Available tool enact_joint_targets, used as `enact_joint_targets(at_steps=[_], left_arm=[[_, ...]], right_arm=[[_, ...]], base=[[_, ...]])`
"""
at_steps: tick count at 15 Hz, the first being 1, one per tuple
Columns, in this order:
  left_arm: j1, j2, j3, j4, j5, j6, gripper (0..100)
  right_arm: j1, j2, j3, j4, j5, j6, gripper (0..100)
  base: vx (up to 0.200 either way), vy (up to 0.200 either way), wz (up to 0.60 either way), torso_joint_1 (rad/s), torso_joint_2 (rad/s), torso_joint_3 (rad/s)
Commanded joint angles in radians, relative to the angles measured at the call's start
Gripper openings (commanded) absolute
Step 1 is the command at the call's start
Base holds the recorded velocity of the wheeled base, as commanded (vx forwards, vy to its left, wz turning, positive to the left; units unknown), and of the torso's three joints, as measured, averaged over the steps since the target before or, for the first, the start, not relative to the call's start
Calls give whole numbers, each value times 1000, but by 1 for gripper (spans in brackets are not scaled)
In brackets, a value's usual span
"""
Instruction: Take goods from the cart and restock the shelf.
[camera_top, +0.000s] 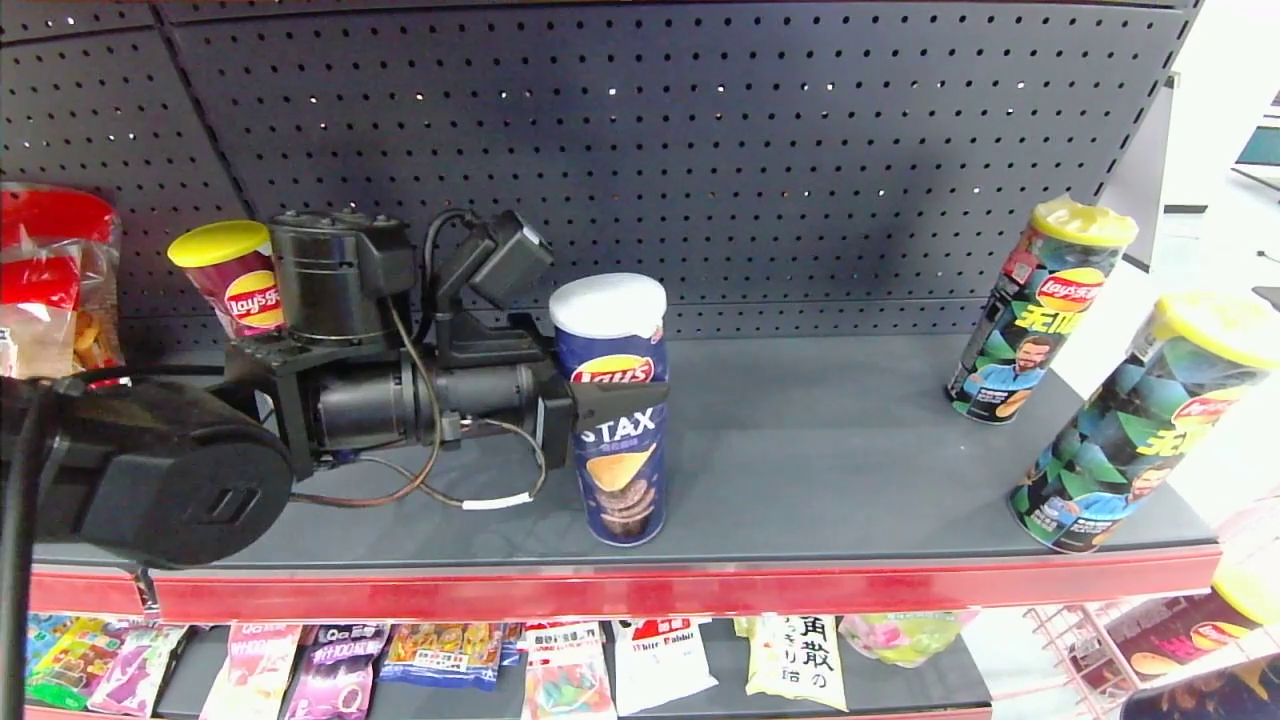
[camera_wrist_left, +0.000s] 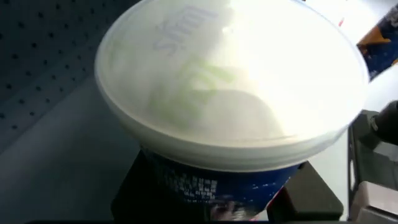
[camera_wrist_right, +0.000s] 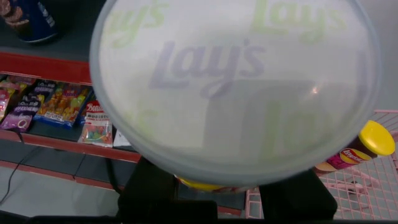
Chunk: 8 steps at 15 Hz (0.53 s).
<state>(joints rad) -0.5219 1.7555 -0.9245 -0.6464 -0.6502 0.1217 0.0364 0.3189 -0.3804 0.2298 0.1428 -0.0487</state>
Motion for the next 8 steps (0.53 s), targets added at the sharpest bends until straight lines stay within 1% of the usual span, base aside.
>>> enact_joint_targets(at_steps=[1, 8], left_arm=[[-4, -19, 38, -7, 0, 1, 0], [-4, -41, 64, -6, -3, 4, 0]], right_arm=[[0, 2, -2, 0, 0, 0, 0], [0, 3, -2, 2, 0, 0, 0]], base=[[0, 0, 0, 0, 0, 0], [0, 0, 0, 0, 0, 0]])
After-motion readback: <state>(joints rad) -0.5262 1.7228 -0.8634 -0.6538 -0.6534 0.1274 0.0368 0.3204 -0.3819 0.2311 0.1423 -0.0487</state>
